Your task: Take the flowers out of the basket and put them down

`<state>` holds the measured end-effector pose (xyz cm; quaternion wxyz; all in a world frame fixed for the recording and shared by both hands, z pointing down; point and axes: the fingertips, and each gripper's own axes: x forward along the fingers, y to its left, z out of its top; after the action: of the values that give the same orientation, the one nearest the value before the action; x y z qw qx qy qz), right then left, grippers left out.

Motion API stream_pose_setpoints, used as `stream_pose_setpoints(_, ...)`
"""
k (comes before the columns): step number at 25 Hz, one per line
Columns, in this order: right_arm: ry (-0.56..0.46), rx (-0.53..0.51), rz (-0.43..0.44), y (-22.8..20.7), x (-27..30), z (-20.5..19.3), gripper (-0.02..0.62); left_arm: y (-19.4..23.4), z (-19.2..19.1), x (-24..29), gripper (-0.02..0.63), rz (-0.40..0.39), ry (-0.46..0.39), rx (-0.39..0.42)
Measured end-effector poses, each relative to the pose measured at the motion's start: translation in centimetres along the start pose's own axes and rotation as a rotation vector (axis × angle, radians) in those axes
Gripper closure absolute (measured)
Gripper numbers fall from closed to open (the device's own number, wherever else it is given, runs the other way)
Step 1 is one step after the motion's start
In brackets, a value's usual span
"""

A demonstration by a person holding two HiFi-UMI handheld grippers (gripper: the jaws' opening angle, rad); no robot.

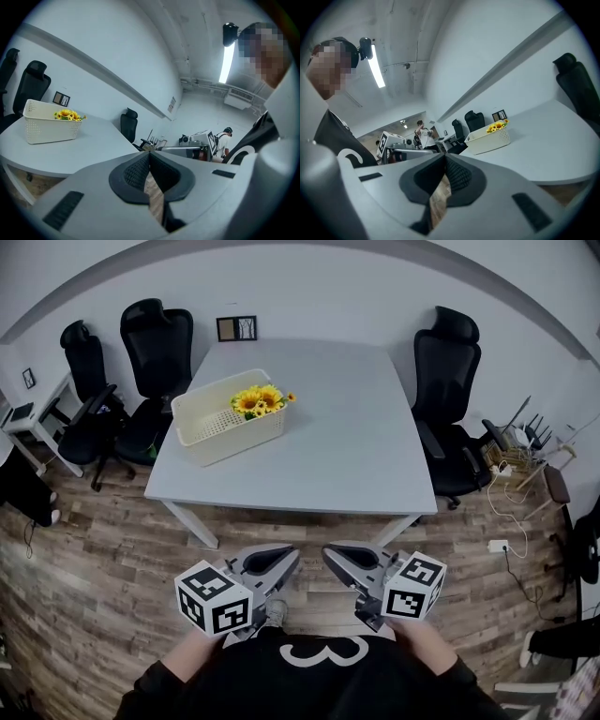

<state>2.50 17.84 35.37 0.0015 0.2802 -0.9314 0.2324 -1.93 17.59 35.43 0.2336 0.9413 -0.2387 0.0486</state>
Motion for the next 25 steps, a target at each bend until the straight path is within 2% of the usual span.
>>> stream_pose_setpoints(7, -0.041, -0.017, 0.019, -2.3, 6.8, 3.5, 0.586, 7.0, 4.1, -0.5, 0.595, -0.013, 0.006, 0.021)
stream_pose_setpoints(13, -0.055, -0.062, -0.01, -3.6, 11.7, 6.0, 0.586, 12.0, 7.0, -1.7, 0.595, -0.038, -0.007, 0.042)
stream_pose_setpoints(19, -0.048, -0.073, -0.052, -4.5, 14.1, 7.1, 0.586, 15.5, 8.5, -2.4, 0.595, -0.057, -0.026, 0.031)
stream_pose_setpoints(25, -0.048, -0.091, -0.067, -5.9, 14.5, 8.2, 0.586, 16.6, 9.0, -1.7, 0.595, -0.068, -0.034, 0.029)
